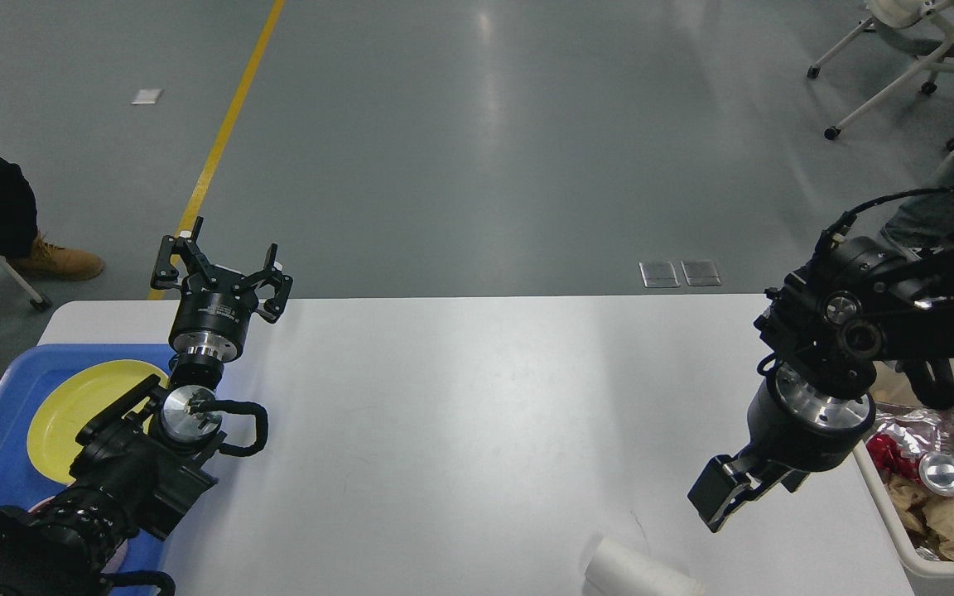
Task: Tidy desktop
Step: 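Move the right gripper down toward the white paper cup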
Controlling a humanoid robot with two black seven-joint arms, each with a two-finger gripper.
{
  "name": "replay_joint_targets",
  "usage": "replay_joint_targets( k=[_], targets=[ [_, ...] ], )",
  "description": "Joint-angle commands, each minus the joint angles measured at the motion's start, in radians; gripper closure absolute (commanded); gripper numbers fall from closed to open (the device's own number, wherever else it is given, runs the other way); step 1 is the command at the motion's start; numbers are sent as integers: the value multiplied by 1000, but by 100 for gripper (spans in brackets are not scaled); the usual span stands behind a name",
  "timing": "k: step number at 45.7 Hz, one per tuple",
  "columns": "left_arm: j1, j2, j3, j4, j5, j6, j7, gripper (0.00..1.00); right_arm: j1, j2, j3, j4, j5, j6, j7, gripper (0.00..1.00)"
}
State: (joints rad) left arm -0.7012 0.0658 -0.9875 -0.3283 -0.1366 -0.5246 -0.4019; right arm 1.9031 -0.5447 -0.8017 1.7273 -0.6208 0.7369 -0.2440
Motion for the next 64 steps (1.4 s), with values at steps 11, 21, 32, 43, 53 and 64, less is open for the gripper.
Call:
replay_joint_targets(
  k=[11,21,32,43,53,64],
  targets=[
    [0,0,0,0,0,0,0,4,-119,-6,144,2,-63,18,0,0],
    [0,0,1,0,0,0,0,4,-248,2,230,-6,-94,18,0,0],
    [0,0,0,0,0,0,0,4,-407,74,283,-133,-174,6,0,0],
    [0,0,0,0,0,0,0,4,-545,173,288,-265,-221,-1,0,0],
    [0,0,0,0,0,0,0,4,-605,235,291,-341,-234,-10,0,0],
    [0,0,1,0,0,0,0,4,-661,288,291,-417,-247,-10,0,0]
  ],
)
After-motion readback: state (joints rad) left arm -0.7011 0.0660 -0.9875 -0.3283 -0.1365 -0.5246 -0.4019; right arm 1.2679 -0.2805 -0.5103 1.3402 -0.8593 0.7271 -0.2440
